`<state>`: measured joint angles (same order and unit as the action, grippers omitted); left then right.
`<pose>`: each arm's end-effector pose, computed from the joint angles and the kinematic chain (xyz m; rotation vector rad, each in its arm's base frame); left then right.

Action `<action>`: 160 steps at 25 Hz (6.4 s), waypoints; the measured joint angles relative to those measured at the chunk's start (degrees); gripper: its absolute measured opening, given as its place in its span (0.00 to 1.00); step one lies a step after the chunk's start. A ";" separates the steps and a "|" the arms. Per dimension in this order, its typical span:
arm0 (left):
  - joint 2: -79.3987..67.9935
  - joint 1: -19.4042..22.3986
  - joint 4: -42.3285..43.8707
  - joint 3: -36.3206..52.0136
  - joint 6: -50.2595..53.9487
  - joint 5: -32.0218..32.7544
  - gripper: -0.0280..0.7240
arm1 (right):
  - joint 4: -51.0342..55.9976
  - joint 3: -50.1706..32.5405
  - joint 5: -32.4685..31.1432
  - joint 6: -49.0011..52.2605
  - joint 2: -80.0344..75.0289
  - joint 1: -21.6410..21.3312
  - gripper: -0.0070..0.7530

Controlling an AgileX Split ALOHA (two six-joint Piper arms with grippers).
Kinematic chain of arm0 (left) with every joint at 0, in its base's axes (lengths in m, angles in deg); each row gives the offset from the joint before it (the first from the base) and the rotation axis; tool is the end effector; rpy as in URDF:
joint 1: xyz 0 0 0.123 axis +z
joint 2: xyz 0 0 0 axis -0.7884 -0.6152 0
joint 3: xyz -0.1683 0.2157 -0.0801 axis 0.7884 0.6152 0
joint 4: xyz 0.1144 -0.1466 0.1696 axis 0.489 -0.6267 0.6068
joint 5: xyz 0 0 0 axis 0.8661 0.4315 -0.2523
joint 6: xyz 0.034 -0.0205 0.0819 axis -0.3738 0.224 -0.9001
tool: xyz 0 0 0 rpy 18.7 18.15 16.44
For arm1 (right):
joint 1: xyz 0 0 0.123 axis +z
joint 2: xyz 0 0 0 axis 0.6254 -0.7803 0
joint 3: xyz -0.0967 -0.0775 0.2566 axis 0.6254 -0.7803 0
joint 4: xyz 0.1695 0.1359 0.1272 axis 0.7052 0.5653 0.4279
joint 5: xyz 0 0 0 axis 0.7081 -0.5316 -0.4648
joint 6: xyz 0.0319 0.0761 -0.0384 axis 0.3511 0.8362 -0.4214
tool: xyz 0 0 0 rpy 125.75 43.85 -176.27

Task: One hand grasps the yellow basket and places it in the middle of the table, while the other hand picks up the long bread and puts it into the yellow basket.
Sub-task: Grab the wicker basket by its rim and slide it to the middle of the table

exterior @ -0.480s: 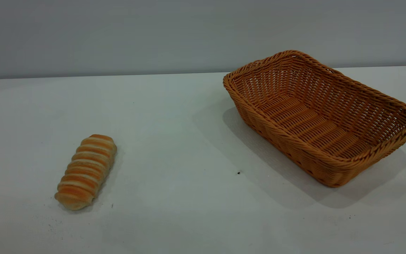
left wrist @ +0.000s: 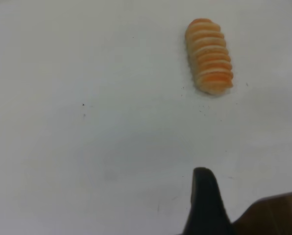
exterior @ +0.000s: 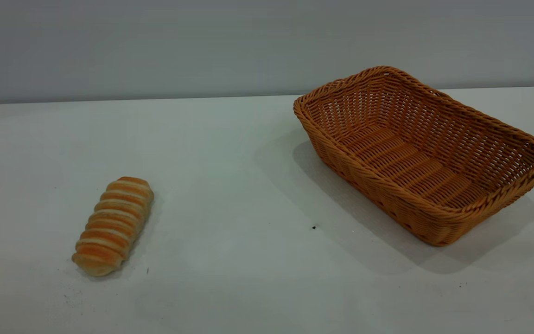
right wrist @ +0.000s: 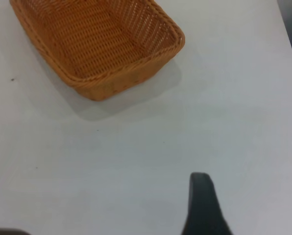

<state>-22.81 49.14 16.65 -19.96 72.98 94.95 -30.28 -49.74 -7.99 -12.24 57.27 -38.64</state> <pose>-0.0111 -0.0022 0.2687 0.1808 2.1004 0.0012 -0.0074 0.0010 0.2632 -0.0561 2.1362 -0.0145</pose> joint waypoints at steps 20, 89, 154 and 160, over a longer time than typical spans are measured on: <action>0.00 -0.20 0.00 0.00 0.06 0.00 0.76 | 0.05 0.00 0.00 0.00 0.00 1.06 0.71; -47.25 -7.01 -2.85 -0.45 15.73 -30.75 0.66 | 25.37 20.06 45.56 18.33 -105.33 3.94 0.71; -63.19 -7.01 -7.04 -0.55 12.73 -46.04 0.68 | 37.31 33.78 40.75 -19.68 -116.52 15.36 0.88; -77.29 -7.01 -7.33 -3.38 12.62 -51.72 0.70 | 32.54 33.78 39.67 -20.47 -112.47 15.36 0.86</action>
<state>-100.10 42.12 9.32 -23.34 85.60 43.23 2.26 -15.96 31.68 -32.71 -55.20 -23.28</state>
